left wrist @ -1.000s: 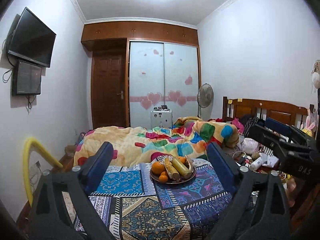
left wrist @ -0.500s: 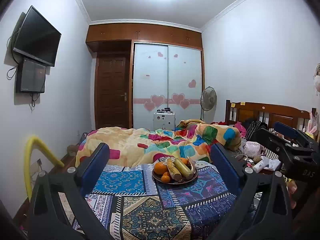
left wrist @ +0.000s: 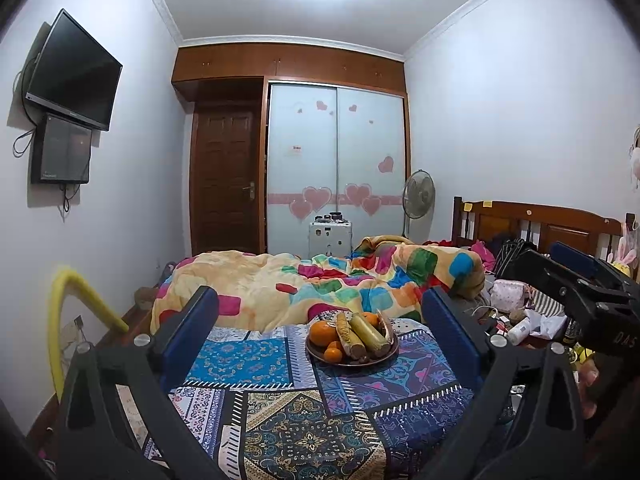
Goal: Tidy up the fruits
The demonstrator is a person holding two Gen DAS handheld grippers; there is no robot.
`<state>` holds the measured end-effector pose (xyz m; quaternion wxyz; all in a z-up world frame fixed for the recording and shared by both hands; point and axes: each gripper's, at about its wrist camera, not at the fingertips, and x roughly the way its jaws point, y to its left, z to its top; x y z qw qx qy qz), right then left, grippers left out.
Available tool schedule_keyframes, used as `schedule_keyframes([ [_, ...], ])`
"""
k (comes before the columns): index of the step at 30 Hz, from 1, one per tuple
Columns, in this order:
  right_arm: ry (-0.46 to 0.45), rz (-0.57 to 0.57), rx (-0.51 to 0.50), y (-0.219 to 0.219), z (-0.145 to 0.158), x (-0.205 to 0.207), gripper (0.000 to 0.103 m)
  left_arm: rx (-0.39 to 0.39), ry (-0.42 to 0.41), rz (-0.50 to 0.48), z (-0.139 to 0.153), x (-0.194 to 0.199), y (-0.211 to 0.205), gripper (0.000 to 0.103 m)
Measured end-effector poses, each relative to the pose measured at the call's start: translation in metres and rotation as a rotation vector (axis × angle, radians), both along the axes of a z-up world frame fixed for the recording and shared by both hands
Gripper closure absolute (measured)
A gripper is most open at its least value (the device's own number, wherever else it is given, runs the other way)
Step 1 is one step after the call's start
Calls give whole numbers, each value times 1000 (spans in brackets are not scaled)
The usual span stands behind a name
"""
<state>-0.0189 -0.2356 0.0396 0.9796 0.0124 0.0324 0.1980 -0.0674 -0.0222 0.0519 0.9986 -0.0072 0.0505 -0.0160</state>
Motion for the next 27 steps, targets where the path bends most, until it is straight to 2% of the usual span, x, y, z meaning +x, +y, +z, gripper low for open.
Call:
schedule_keyframes([
  [27, 12, -7, 5, 0, 3, 0, 0, -2, -5, -23, 1, 4, -4, 0],
])
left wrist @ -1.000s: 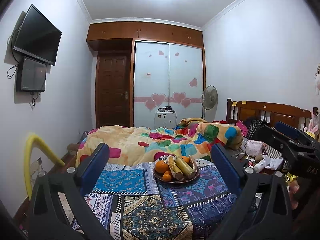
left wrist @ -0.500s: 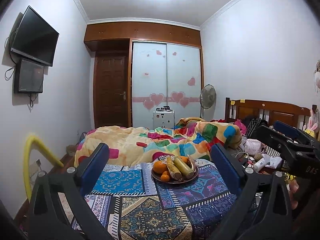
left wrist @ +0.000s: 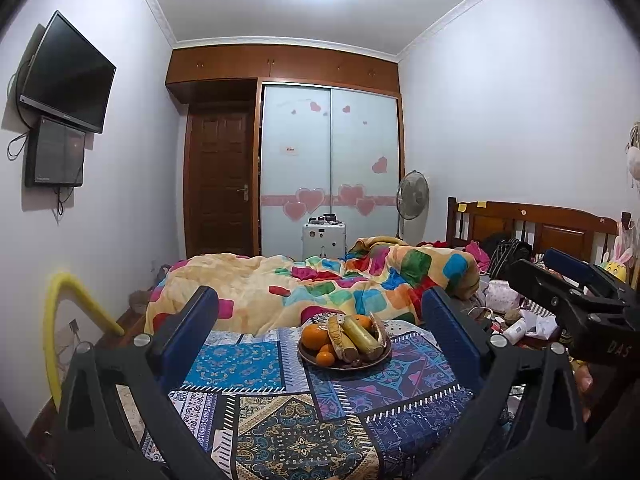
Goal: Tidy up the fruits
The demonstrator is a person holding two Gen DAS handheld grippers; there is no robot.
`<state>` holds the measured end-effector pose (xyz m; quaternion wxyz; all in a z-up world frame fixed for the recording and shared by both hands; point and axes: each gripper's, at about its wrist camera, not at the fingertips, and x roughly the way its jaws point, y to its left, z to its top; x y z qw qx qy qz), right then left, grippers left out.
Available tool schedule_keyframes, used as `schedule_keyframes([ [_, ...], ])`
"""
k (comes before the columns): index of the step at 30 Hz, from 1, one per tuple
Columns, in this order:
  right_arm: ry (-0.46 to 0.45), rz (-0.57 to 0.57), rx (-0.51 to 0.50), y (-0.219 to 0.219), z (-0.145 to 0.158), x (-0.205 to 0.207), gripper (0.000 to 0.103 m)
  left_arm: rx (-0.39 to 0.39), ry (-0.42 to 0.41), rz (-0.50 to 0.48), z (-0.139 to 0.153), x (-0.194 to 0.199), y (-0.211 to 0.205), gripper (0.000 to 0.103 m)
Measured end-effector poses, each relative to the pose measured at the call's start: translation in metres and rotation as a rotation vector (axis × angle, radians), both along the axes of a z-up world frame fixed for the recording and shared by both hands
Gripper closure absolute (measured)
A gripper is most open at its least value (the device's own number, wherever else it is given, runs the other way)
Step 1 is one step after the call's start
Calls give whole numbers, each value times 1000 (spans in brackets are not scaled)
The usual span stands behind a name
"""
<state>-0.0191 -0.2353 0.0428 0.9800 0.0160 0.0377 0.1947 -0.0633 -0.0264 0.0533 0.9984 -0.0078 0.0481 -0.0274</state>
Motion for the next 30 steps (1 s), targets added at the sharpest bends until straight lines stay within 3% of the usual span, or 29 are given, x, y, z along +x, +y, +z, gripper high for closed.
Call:
schedule_keyframes([
  [30, 9, -5, 2, 3, 1, 1, 0, -1, -4, -28, 3, -3, -2, 0],
])
